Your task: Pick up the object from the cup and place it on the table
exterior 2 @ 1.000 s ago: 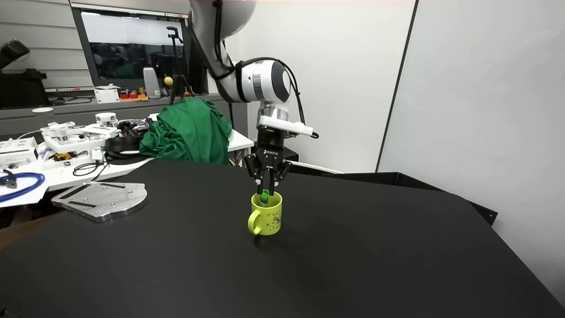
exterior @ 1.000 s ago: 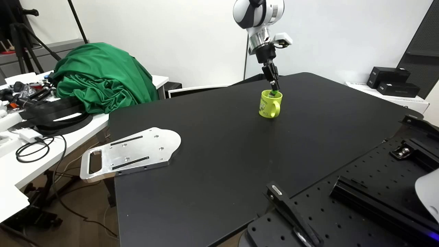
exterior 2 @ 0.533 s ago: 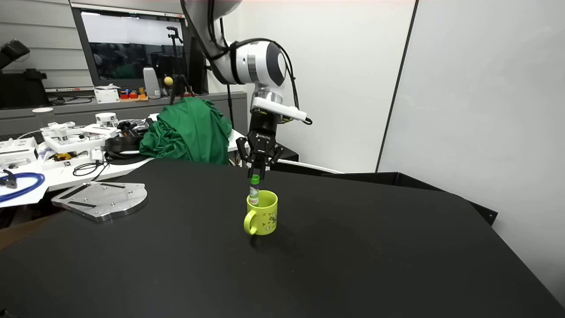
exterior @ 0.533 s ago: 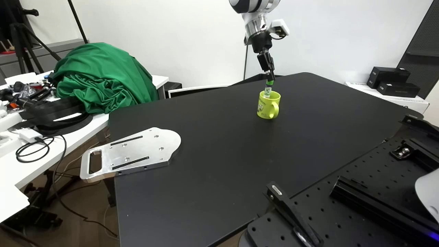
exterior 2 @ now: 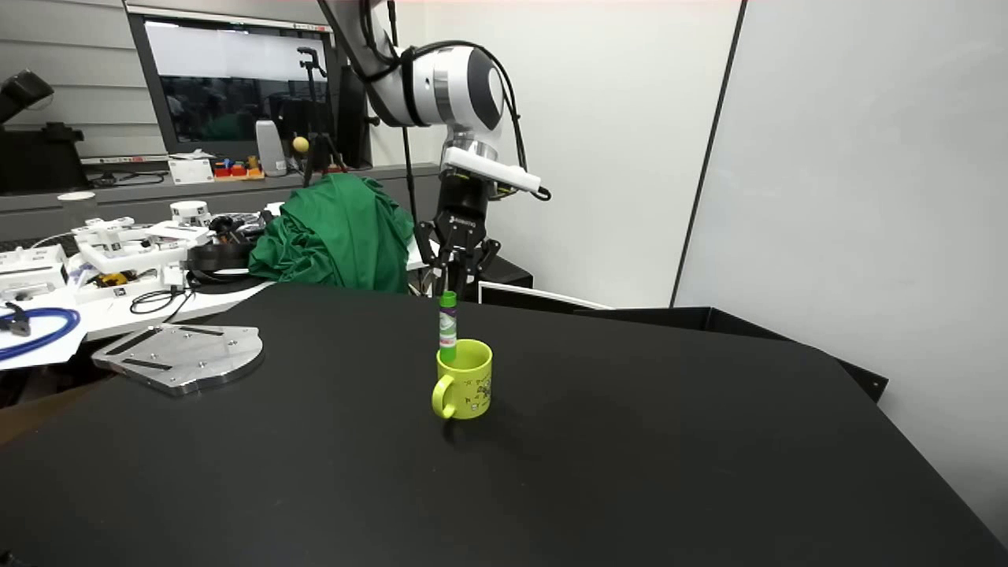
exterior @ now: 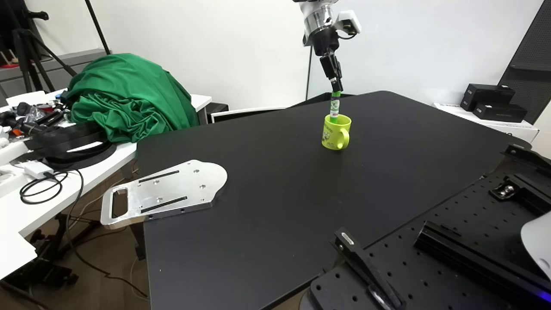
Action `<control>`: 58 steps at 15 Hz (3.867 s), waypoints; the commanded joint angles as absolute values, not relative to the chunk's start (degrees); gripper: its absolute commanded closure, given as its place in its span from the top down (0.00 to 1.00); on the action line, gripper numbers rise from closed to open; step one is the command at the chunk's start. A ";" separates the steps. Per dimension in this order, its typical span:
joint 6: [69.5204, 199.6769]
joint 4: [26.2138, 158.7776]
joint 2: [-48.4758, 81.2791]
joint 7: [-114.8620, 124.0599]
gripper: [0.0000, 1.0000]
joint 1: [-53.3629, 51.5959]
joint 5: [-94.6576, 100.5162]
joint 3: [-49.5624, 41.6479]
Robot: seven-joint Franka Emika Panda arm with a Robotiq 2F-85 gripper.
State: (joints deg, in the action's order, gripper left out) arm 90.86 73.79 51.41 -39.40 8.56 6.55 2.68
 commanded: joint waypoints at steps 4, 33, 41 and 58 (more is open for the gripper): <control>88.75 74.40 47.82 -38.01 0.07 7.65 6.53 2.54; 114.55 95.43 42.75 -31.56 0.07 14.49 14.82 -6.83; 138.05 99.87 46.45 -25.25 0.07 13.95 17.77 -9.18; 125.81 89.32 55.98 -29.79 0.07 19.51 8.99 -4.46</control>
